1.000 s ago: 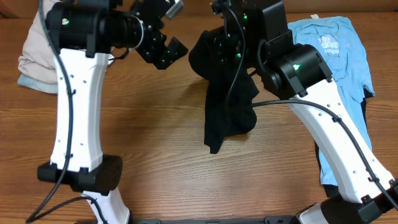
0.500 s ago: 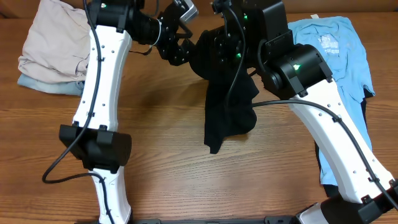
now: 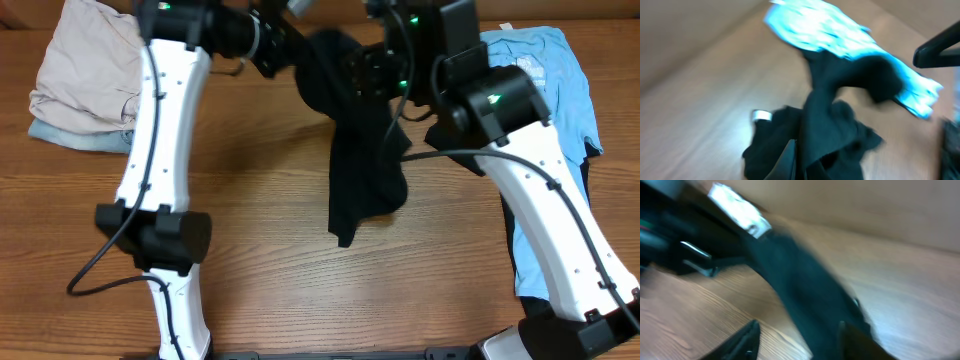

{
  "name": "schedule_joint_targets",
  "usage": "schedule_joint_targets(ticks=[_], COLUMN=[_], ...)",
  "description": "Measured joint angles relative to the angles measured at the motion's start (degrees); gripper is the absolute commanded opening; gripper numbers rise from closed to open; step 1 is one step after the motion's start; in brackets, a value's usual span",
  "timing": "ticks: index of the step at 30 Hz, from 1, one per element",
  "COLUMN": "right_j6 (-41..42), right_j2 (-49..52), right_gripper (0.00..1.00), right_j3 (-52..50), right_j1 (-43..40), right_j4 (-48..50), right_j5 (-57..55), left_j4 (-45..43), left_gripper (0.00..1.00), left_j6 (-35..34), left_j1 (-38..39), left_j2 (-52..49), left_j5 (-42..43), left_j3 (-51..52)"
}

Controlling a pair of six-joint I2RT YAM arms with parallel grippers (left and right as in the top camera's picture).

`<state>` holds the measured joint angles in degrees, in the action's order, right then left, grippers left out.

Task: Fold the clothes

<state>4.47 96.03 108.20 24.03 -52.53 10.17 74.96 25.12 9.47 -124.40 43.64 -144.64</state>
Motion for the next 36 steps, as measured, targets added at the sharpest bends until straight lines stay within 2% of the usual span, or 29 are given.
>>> schedule_joint_targets(ticks=[4, 12, 22, 27, 32, 36], right_j6=[-0.07, -0.87, -4.72, -5.09, -2.47, 0.96], right_j2=[0.00, 1.86, 12.37, 14.12, 19.89, 25.86], right_gripper=[0.87, 0.88, 0.88, 0.83, 0.72, 0.70], right_j3=[-0.44, -4.70, -6.78, -6.95, -7.52, -8.26], right_j1=[-4.09, -6.40, -3.72, -3.69, -3.69, -3.04], right_j4=[-3.87, -3.21, -1.29, 2.45, 9.46, 16.09], right_j5=[-0.90, 2.93, 7.04, 7.52, 7.63, 7.08], left_j4=[-1.25, -4.81, -4.68, -2.69, 0.87, 3.69], left_gripper=[0.04, 0.04, 0.04, 0.04, 0.04, 0.04], left_j6=[-5.97, -11.39, -12.81, -12.96, -13.00, -13.03], left_j1=[-2.38, -2.82, -2.82, -2.82, -2.82, -2.82], left_j2=[4.07, 16.04, 15.50, 15.47, 15.47, 15.47], left_j5=[-7.06, -11.19, -13.22, -14.53, -18.38, -23.10], left_j3=[-5.07, -9.14, -9.31, -9.16, -9.16, -9.16])
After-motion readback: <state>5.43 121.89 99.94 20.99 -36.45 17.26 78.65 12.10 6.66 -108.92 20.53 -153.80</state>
